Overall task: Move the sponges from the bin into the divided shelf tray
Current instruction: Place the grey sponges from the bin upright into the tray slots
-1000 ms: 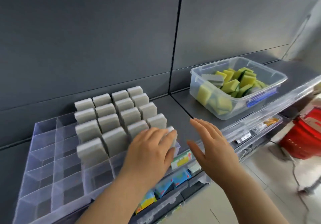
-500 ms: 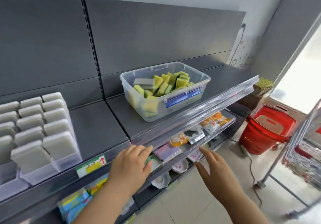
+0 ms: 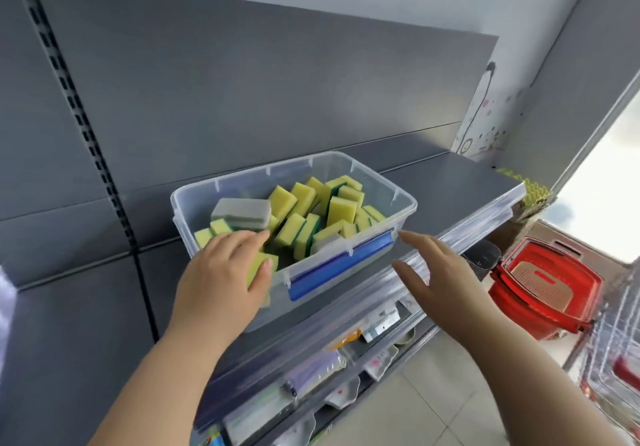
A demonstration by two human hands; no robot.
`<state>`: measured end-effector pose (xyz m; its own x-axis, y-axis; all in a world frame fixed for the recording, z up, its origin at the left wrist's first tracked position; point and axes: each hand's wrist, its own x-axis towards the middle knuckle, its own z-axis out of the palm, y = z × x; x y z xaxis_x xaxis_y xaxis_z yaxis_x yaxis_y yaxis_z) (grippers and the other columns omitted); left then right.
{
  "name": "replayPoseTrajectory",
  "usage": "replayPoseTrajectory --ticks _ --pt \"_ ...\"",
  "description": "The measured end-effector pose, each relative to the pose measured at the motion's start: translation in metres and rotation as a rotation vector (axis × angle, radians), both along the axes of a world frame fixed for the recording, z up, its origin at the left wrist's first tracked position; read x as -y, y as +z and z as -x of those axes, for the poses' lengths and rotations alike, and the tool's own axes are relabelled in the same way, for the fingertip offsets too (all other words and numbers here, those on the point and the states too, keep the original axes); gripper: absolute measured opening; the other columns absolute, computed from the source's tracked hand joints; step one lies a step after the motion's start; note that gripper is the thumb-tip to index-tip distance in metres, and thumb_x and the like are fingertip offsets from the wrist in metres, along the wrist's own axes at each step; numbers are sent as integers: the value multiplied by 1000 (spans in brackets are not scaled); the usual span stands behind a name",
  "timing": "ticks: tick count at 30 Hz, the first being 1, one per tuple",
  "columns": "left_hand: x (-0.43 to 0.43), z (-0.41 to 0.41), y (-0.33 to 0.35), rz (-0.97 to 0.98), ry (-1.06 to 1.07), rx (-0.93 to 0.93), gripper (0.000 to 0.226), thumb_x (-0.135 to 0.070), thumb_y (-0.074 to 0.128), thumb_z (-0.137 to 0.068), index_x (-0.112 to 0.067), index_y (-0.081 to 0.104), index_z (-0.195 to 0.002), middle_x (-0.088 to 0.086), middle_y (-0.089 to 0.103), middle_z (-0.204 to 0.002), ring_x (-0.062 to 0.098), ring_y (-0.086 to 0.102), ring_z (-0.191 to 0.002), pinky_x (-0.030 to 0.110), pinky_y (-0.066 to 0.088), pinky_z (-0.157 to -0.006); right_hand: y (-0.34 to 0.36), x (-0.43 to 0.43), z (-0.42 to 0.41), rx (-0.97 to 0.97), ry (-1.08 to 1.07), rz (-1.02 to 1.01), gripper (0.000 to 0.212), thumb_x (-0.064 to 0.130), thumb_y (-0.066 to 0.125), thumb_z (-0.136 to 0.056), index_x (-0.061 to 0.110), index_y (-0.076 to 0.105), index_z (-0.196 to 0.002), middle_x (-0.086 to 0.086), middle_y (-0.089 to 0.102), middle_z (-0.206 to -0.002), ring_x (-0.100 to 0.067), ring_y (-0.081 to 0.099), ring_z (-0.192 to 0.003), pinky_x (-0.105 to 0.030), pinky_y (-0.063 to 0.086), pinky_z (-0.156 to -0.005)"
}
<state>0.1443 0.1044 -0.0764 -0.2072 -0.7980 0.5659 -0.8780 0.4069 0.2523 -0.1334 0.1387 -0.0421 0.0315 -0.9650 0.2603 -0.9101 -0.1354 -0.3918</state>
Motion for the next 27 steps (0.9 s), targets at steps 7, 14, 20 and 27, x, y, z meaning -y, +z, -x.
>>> replayPoseTrajectory --ticks 7,14,20,27 --pt "81 20 1 -17 79 29 45 -34 39 -85 -11 65 -113 4 66 -106 26 60 -98 38 52 -74 16 112 3 136 198 -52 45 37 62 -84 30 49 -127 11 57 -119 -4 52 -106 -26 43 -96" --pt "98 27 -9 -101 249 179 33 -27 62 -83 -16 66 -113 -1 66 -104 22 61 -96 37 53 -73 -3 202 -47 -88 727 -632 47 42 67 -79 34 52 -122 13 58 -113 -8 55 -101 -29 47 -89" --pt "105 36 0 -285 462 236 42 -39 42 -84 -22 67 -113 -6 67 -104 18 63 -95 34 55 -67 -12 230 -56 -472 1063 -804 59 38 64 -80 31 41 -133 4 54 -123 -19 56 -99 -34 49 -85" --pt "135 40 11 -456 547 347 46 -30 53 -92 -29 44 -137 -8 47 -135 17 43 -124 34 45 -91 -4 261 -42 -410 1190 -710 51 26 58 -78 37 41 -124 6 56 -115 -16 56 -86 -31 51 -73"
